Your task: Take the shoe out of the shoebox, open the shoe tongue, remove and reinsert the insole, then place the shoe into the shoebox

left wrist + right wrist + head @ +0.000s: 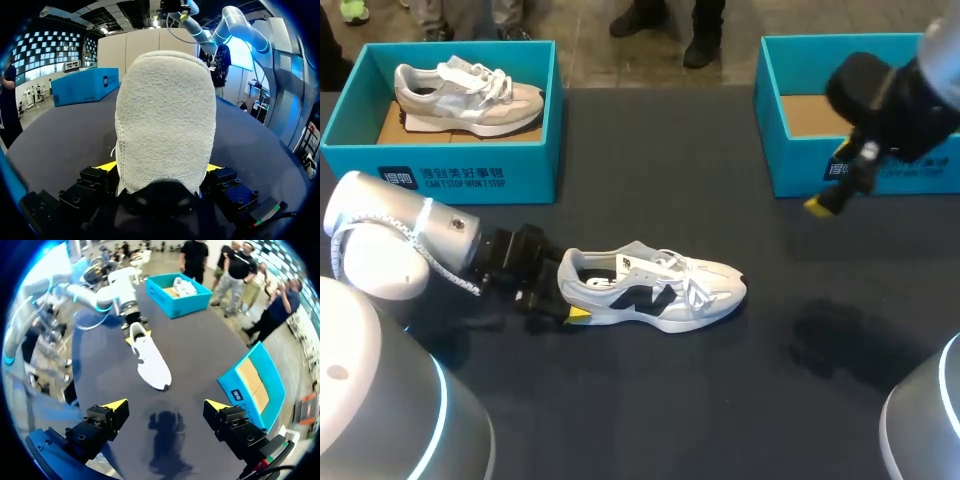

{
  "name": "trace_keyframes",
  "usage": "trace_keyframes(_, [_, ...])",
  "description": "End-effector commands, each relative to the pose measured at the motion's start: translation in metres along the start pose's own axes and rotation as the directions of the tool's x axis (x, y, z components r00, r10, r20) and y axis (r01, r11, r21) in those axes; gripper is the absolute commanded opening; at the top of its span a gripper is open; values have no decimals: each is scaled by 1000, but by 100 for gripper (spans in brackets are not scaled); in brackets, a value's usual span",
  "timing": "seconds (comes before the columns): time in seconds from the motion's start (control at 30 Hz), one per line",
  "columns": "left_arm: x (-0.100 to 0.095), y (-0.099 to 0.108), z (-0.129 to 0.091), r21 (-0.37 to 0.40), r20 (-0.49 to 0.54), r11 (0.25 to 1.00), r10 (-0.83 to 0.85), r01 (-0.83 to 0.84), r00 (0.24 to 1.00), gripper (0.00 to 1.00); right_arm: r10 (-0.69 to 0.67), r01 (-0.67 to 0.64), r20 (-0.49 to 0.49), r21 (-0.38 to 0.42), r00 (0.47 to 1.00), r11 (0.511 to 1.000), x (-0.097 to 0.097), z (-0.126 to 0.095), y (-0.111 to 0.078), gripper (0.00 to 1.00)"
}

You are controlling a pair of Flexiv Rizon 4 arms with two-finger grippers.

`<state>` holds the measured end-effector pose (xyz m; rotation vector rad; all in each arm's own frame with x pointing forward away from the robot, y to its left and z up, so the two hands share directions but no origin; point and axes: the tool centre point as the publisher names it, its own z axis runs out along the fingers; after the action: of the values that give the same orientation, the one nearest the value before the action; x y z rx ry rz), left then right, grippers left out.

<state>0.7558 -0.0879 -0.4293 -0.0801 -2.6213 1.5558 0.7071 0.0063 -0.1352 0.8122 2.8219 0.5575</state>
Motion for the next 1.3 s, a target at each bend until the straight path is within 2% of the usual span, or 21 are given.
trace_keyframes(0.03, [-3,1,6,-3,-2,1000,-1,1,1000,0,110,-110,10,97,994,989,8,23,58,100])
trace_keyframes(0.17, [-3,1,6,-3,-2,1000,-1,1,1000,0,257,-259,29,97,966,961,19,39,71,100])
trace_keyframes(0.27, [-3,1,6,-3,-2,1000,-1,1,1000,0,320,-324,52,88,946,942,24,46,76,100])
trace_keyframes(0.47, [-3,1,6,-3,-2,1000,-1,1,1000,0,401,-416,127,131,907,900,39,57,91,100])
trace_keyframes(0.57, [-3,1,6,-3,-2,1000,-1,1,1000,0,457,-483,168,171,873,859,50,65,101,100])
trace_keyframes(0.73, [-3,1,6,-3,-2,1000,-1,1,1000,0,490,-522,187,210,851,827,66,80,118,100])
trace_keyframes(0.97, [-3,1,6,-3,-2,1000,-1,1,1000,0,501,-538,201,245,842,806,84,103,134,100])
trace_keyframes(1.13, [-3,1,6,-3,-2,1000,-1,1,1000,0,515,-561,225,283,827,778,94,121,141,100])
trace_keyframes(1.3, [-3,1,6,-3,-2,1000,-1,1,1000,0,530,-568,205,284,823,772,99,147,141,100])
